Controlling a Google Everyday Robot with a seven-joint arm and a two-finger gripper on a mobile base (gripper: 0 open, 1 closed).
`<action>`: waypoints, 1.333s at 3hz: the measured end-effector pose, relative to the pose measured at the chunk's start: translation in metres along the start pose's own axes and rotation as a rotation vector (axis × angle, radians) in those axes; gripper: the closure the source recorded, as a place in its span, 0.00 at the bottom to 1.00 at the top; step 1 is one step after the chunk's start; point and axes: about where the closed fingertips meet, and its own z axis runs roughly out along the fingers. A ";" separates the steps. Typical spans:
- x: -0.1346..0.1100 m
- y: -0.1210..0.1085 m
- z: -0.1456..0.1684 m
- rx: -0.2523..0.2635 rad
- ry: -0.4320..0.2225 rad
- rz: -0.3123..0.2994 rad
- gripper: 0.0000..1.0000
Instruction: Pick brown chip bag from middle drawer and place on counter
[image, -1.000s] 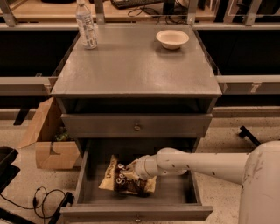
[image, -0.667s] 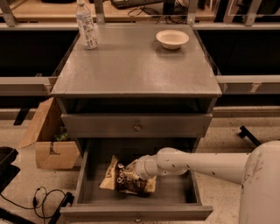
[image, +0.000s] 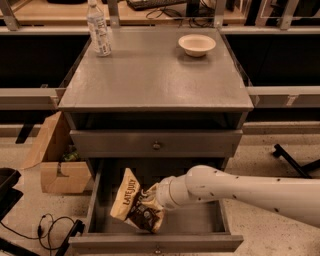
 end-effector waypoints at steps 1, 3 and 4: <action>-0.052 0.029 -0.093 0.013 0.050 -0.043 1.00; -0.172 0.000 -0.247 0.214 0.148 -0.103 1.00; -0.253 -0.023 -0.321 0.361 0.190 -0.136 1.00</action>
Offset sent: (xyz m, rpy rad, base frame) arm -0.0395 -0.0628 0.3185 -0.2023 -0.2056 -0.0849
